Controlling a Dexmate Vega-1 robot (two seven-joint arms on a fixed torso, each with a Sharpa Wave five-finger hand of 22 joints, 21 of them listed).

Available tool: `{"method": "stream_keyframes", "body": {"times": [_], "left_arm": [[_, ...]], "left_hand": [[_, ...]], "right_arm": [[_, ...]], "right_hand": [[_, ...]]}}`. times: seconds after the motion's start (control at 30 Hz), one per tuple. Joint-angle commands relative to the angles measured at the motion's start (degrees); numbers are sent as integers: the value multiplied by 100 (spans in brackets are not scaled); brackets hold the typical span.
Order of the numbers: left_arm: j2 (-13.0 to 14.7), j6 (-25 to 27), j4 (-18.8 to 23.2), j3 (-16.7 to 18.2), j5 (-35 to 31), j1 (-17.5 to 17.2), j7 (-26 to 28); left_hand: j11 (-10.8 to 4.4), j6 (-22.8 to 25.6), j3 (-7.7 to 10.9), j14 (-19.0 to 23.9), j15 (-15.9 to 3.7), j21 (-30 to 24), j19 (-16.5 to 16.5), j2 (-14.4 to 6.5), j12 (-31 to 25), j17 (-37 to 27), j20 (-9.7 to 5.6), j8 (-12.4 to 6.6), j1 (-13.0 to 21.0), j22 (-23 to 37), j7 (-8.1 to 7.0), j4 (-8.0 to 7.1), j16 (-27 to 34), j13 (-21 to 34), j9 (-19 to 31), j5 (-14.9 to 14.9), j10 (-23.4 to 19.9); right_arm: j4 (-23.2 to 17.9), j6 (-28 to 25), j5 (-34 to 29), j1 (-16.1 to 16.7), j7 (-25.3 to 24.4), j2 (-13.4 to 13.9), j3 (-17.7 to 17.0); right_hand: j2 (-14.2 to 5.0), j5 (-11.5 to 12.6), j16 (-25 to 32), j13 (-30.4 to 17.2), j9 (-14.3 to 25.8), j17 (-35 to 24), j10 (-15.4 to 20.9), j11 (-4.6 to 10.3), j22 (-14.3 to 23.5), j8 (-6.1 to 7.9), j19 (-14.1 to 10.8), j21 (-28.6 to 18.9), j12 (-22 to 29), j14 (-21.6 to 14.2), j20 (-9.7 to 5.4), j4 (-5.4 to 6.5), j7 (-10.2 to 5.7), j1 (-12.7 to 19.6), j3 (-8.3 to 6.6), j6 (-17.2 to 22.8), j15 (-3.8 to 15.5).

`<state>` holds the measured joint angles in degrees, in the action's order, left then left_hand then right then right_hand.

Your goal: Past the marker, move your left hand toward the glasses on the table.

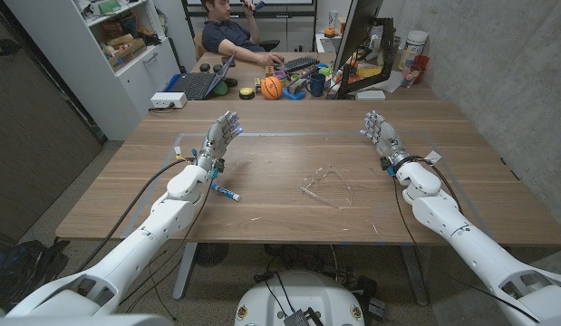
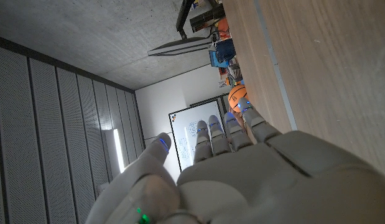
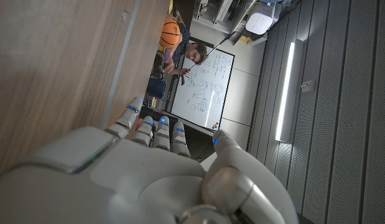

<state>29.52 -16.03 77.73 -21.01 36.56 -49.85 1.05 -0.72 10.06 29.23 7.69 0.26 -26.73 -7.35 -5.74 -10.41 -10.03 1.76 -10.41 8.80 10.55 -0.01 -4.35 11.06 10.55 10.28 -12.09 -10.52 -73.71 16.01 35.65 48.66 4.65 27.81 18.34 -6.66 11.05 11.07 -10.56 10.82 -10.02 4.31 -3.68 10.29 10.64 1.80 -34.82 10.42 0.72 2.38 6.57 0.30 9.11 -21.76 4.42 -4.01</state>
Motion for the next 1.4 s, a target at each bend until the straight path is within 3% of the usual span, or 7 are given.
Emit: {"method": "stream_keyframes", "body": {"times": [0.03, 0.33, 0.5, 0.77, 0.9, 1.07, 1.4], "left_arm": [[9, 56, 220, 28, -85, -140, 266], [47, -84, 167, -14, -297, -65, 260], [70, -439, 22, -78, -657, 47, 249], [7, -1069, -141, -134, -1501, 266, 669], [123, -1083, -8, -183, -2010, 353, 884], [312, -872, 333, -242, -2668, 413, 1187], [486, -900, 679, -308, -3190, 559, 1137]], "left_hand": [[-12, 12, 36, 55, -1, -20, -49, -2, -29, -6, -6, -36, 68, 17, -13, -2, 41, 27, 13, -37, -42], [6, -58, 38, 25, -5, 5, -46, 20, -11, -3, 17, -14, 79, 16, -108, 27, 29, 27, 12, -38, 13], [-3, -289, 4, -61, -5, 90, -12, 181, 1, 2, 118, 30, 148, 4, -497, 173, 4, 27, 9, -38, 111], [-30, -518, -43, -258, -30, 198, 79, 332, 35, 3, 84, 38, 220, 1, -756, 319, -41, 26, 9, -61, 338], [-60, -586, -46, -310, -44, 243, 121, 373, 39, 4, 80, 33, 275, -1, -886, 390, -42, 26, 9, -79, 420], [-87, -788, -180, -403, -54, 323, 149, 642, 37, -5, 136, 40, 275, 3, -1148, 520, -26, 26, 9, -104, 605], [-134, -983, -299, -587, -64, 424, 226, 793, 48, -12, 200, 39, 228, 15, -1248, 577, -41, 26, 12, -157, 837]], "right_arm": [[34, -290, -636, 148, 514, -604, -847], [73, -427, -1057, 173, 838, -1011, -1313], [129, -404, -1237, 169, 988, -1169, -1485], [115, -458, -1426, 182, 1113, -1356, -1690], [94, -486, -1496, 197, 1164, -1414, -1762], [80, -495, -1562, 211, 1220, -1478, -1833], [-35, -574, -1664, 260, 1270, -1564, -1917]], "right_hand": [[4, 38, 19, -23, 13, -12, 41, 2, 21, 31, -19, -15, 31, 9, 33, -5, 1, 69, -35, 55, -45], [8, 35, 20, -24, 14, -14, 37, 7, 22, 31, -18, -2, 34, 14, 25, -9, -10, 75, -30, 50, -44], [35, 27, 22, -25, 15, -21, 45, 17, 23, 32, -17, 7, 41, 20, 29, 6, -11, 47, -1, 51, -34], [78, 18, 28, -27, 17, -30, 42, 25, 24, 32, -12, 21, 43, 25, 31, 33, -4, -5, 49, 46, -23], [94, 15, 28, -27, 18, -33, 46, 26, 24, 34, -17, 26, 47, 32, 28, 44, -8, -26, 69, 48, -18], [108, 14, 31, -28, 18, -35, 50, 29, 25, 34, -23, 31, 50, 32, 33, 54, 4, -47, 89, 48, -7], [130, 13, 34, -28, 19, -38, 54, 44, 25, 32, -28, 43, 54, 33, 35, 73, 29, -84, 123, 39, 9]]}}
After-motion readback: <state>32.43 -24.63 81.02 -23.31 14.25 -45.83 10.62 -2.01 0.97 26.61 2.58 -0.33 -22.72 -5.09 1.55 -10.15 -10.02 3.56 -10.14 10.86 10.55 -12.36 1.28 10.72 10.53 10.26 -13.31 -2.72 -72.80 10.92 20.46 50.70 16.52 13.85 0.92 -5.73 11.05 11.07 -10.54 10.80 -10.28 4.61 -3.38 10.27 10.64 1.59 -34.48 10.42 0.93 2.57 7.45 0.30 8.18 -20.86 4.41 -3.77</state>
